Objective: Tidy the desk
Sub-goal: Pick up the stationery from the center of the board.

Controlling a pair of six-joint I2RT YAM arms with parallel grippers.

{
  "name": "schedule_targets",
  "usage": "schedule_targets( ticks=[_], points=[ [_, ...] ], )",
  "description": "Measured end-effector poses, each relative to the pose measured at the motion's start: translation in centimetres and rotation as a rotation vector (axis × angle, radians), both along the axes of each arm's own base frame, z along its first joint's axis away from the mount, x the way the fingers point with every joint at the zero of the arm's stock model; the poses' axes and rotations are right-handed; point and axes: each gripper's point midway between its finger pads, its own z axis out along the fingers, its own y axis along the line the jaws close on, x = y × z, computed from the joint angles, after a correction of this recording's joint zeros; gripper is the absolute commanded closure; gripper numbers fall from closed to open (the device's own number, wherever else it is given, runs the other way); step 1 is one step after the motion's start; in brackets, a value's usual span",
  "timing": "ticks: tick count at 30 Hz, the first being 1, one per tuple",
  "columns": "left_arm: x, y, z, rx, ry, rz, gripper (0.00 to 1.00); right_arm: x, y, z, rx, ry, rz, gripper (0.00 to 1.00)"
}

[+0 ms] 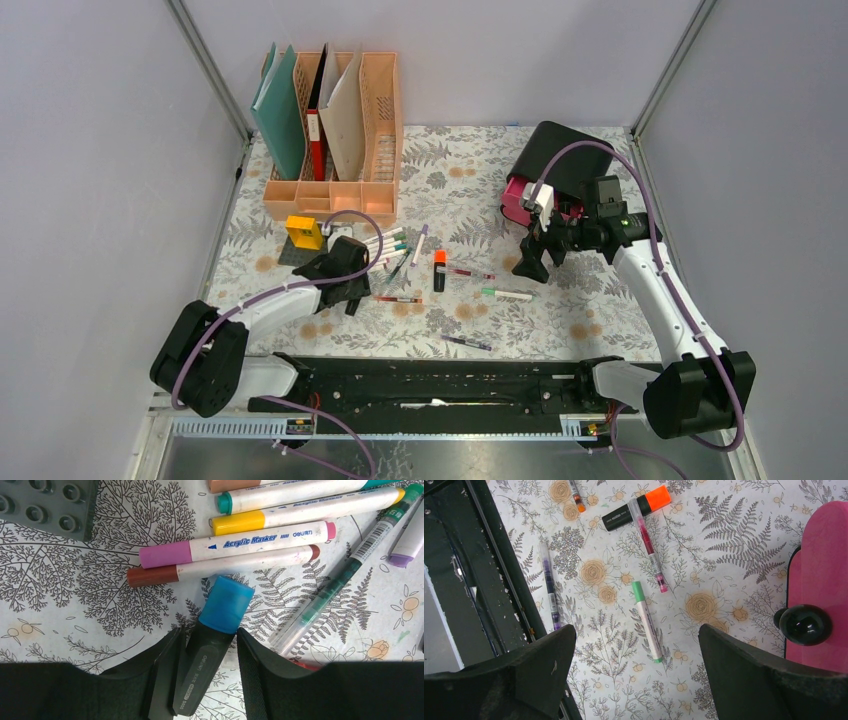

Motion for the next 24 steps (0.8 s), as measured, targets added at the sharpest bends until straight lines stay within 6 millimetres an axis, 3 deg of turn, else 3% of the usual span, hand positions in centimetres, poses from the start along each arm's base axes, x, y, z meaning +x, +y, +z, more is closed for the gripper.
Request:
schedule_targets(
  ticks=[7, 16, 19, 24],
  points=[
    [0.2, -0.3, 0.0, -0.012, -0.01, -0.005, 0.54, 0.0, 0.0, -0.1, 0.0, 0.002, 0.0, 0.0],
    [0.3, -0.7, 0.2, -0.039, -0.036, -0.018, 0.94, 0.0, 0.0, -0.2, 0.001, 0.001, 0.0, 0.0],
    [0.0, -0.8, 0.2, -0.052, -0.035, -0.03, 0.99, 0.0, 0.1, -0.2, 0.005, 0.002, 0.003, 0.0],
    [-0.6, -1.1, 0.5, -0.078, -0.033, -0.046, 1.0, -0.2, 0.3, 0.1, 0.022, 0.0, 0.014, 0.0]
  ],
)
